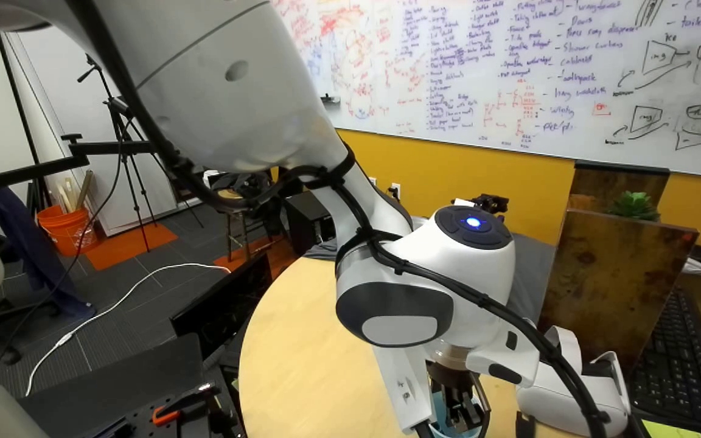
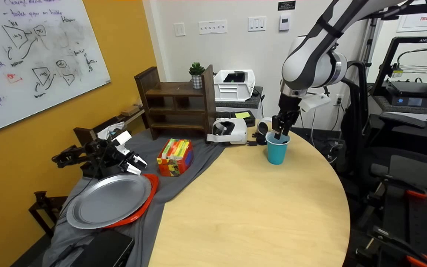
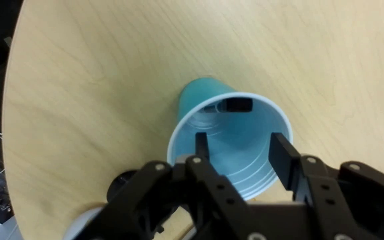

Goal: Put the marker on the table

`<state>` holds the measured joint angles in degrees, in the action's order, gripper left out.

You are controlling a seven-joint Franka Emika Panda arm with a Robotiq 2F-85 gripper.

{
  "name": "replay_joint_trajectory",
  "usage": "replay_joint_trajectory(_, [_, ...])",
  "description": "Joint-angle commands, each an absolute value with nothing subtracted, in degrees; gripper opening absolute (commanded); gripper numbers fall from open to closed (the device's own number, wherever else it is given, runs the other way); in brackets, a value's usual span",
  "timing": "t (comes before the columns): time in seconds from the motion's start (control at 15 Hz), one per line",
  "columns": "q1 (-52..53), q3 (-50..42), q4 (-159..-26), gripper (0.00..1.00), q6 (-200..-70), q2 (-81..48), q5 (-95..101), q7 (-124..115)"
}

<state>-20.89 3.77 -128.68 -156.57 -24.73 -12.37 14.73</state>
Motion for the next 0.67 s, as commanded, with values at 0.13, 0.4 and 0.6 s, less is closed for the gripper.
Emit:
replay_joint_trajectory(0.13, [-21.3, 3.7, -126.1, 0.49, -152.7, -25.6, -14.3, 17.2])
replay_joint_trajectory(0.4, [-21.3, 3.6, -124.5, 0.5, -150.5, -26.6, -14.5, 17.3])
replay_joint_trajectory(0.6, [-21.2, 3.4, -123.0, 0.49, -148.5, -27.7, -14.6, 17.3])
